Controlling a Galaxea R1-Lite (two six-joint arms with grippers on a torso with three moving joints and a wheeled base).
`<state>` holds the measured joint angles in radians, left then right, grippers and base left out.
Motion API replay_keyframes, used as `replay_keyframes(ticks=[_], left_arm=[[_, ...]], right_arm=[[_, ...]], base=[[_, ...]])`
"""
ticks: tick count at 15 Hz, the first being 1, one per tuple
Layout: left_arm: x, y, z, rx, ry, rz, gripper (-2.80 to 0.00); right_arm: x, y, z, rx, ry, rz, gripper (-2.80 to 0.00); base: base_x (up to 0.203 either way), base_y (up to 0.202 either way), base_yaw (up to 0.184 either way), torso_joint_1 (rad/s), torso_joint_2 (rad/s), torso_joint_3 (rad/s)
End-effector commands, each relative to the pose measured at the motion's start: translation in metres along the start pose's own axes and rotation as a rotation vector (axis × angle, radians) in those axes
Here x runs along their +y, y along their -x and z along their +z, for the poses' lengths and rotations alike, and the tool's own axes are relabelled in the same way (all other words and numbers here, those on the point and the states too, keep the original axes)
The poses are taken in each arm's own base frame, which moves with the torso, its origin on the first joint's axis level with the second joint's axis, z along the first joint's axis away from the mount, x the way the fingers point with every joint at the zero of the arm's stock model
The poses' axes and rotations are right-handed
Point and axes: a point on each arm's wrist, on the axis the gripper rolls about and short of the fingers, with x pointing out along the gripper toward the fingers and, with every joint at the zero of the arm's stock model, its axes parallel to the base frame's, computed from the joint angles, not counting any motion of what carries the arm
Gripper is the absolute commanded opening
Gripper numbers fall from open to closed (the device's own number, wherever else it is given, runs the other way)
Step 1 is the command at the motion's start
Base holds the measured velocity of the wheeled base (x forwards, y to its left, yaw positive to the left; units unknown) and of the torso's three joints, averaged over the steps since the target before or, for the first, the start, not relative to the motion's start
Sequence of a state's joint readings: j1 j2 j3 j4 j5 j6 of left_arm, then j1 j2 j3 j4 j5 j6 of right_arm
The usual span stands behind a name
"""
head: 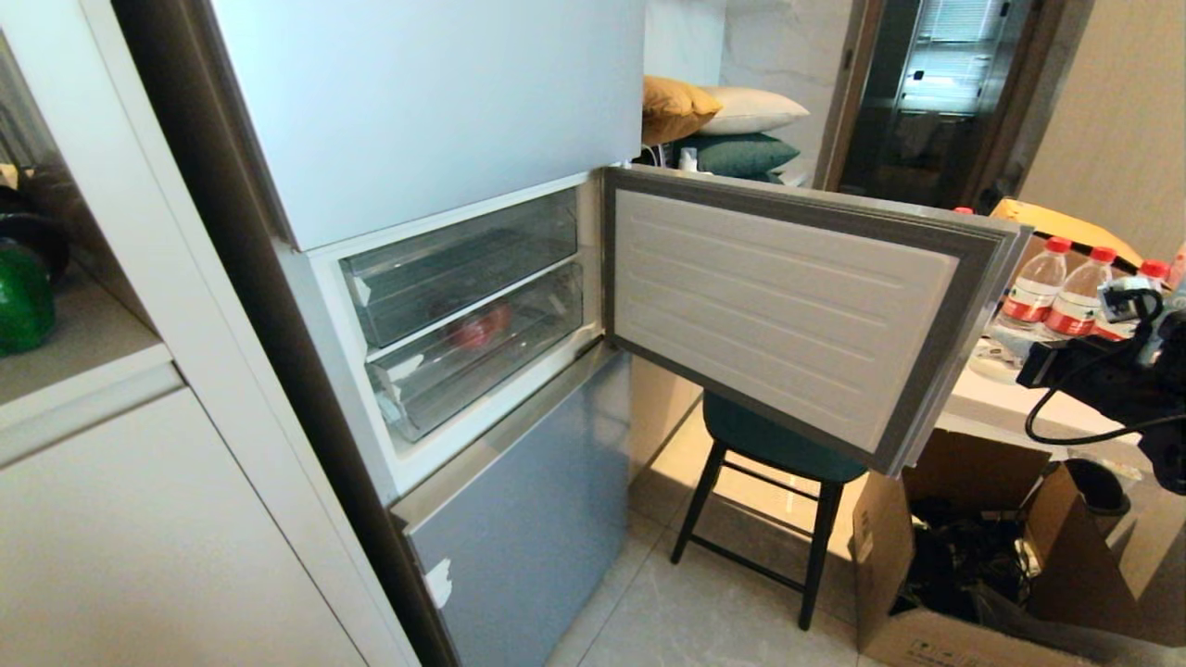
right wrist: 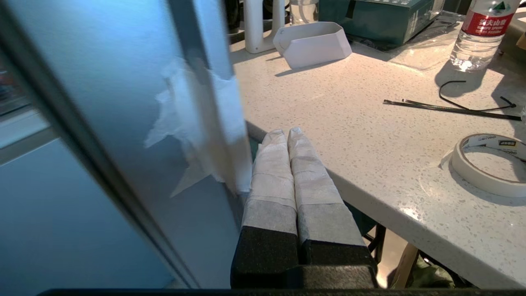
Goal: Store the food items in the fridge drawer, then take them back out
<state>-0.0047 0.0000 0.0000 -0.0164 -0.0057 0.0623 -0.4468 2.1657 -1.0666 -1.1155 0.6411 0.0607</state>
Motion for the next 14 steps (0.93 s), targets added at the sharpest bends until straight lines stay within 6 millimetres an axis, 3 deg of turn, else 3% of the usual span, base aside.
replay_keyframes(ticks=[1,4,8,11,14], left_arm=[[0.0,-0.001,-0.003,0.011,0.0,-0.001,-2.8],[0.0,-0.001,-0.003,0.011,0.0,-0.001,-2.8],[0.0,-0.001,-0.003,0.011,-0.004,-0.003,-2.8],[0.0,-0.001,-0.003,0.013,-0.013,-0.003,-2.8],[0.0,-0.001,-0.003,0.013,-0.014,-0.004,-2.8]], right_arm=[[-0.005,-0.005,-0.007,0.003,-0.003,0.001,-2.8],[-0.003,-0.001,-0.007,0.009,-0.006,-0.003,-2.8],[0.019,0.028,-0.007,0.016,0.003,-0.073,-2.8],[0.037,0.023,-0.004,-0.075,0.062,-0.242,-2.8],[0.042,0.016,-0.002,-0.09,0.107,-0.261,-2.8]], base=[[0.0,0.0,0.0,0.0,0.0,0.0],[0.0,0.0,0.0,0.0,0.0,0.0],[0.0,0.0,0.0,0.0,0.0,0.0],[0.0,0.0,0.0,0.0,0.0,0.0],[0.0,0.0,0.0,0.0,0.0,0.0]])
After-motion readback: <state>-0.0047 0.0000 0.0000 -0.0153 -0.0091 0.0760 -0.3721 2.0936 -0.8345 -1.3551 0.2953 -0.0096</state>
